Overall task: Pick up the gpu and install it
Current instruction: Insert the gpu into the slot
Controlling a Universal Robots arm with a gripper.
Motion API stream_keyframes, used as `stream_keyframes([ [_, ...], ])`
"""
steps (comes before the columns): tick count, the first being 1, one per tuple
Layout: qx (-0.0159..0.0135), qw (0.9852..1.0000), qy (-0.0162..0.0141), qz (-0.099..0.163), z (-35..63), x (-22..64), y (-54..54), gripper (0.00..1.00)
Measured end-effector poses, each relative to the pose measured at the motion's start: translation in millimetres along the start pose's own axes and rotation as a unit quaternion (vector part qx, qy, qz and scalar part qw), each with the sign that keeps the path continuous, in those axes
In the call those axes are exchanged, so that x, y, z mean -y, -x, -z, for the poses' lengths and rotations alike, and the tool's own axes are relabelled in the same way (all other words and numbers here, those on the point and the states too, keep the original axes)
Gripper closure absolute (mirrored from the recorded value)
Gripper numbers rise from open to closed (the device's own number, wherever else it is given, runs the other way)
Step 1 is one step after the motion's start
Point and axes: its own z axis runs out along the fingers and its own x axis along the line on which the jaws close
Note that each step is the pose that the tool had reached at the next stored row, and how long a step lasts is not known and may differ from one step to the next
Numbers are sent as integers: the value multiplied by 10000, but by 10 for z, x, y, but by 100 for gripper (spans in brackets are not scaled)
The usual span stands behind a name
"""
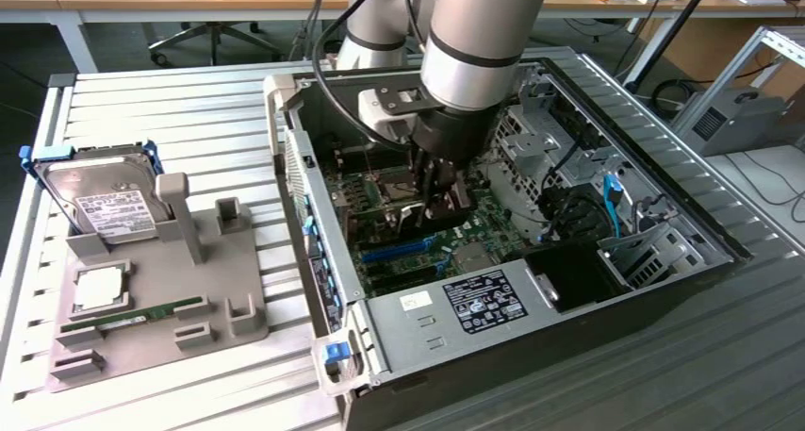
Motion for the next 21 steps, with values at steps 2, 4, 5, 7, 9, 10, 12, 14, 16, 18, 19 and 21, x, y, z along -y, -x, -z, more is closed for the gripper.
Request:
stream_keyframes([
  [2,1,10000,-1,0,-8,-4,3,72],
  [4,1,10000,-1,0,-10,-15,10,72],
  [5,1,10000,-1,0,-10,-20,12,72],
  [7,0,10000,0,0,-11,-30,15,72],
  [9,1,10000,-1,0,-19,-38,15,72],
  [10,2,10000,-1,1,-25,-38,15,72],
  [12,1,10000,0,0,-41,-40,15,72],
  [14,1,10000,0,0,-58,-42,15,72],
  [16,0,10000,0,0,-68,-43,14,72],
  [18,-1,10000,1,0,-68,-43,14,72],
  [19,0,10000,0,0,-69,-44,14,72],
  [21,1,10000,-1,0,-71,-52,15,72],
])
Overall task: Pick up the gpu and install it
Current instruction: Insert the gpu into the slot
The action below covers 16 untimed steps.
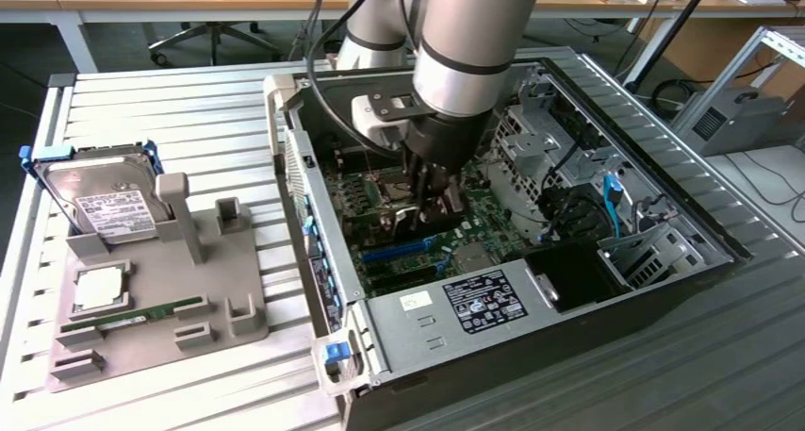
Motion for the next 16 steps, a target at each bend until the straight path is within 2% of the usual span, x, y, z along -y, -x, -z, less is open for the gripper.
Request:
stream_keyframes([
  [16,-1,10000,1,1,-5,-34,-1,72],
])
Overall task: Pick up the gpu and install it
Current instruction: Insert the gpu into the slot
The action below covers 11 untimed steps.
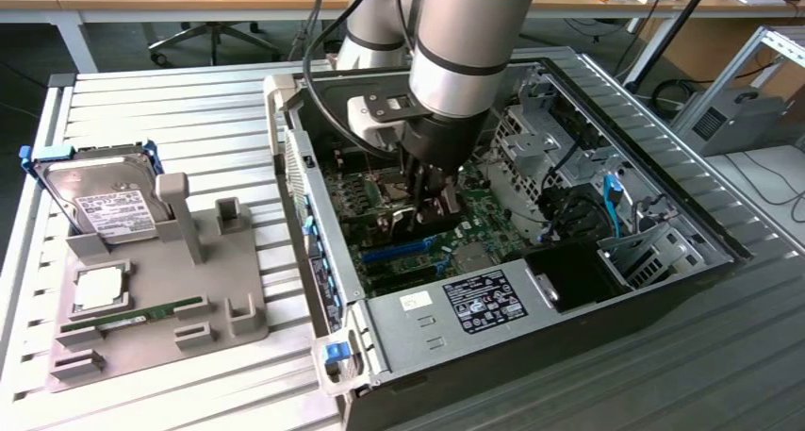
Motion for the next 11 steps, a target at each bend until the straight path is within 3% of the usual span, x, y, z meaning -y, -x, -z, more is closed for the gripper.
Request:
stream_keyframes([
  [6,1,10000,3,-1,-2,2,1,72],
  [9,0,10000,50,-1,-1,10,0,72],
  [11,0,10000,58,-2,-1,13,0,72],
])
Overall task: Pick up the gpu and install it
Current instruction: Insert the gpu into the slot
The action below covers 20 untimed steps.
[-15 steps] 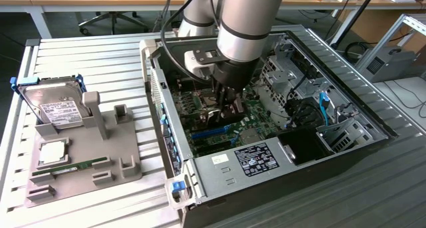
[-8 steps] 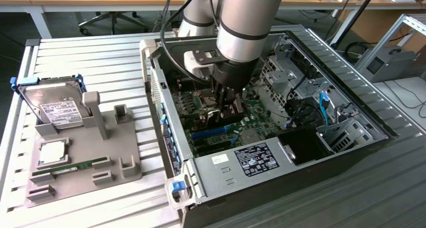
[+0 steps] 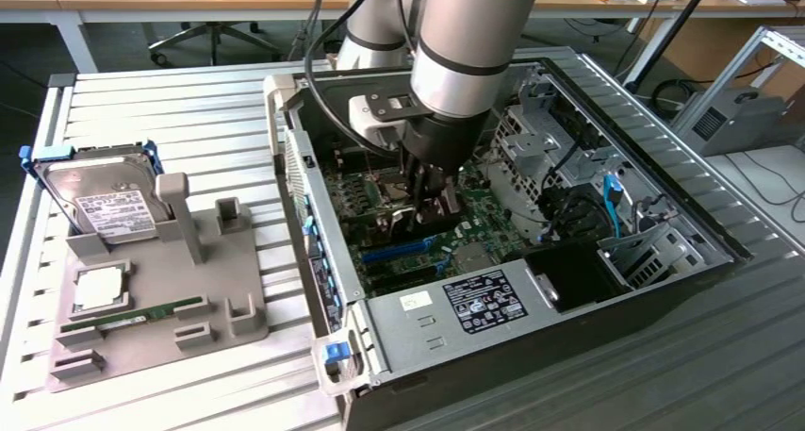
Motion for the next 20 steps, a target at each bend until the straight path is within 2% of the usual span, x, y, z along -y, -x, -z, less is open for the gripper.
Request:
stream_keyframes([
  [8,0,10000,1,0,-53,1,0,72],
  [20,0,10000,2,0,-72,1,0,72],
])
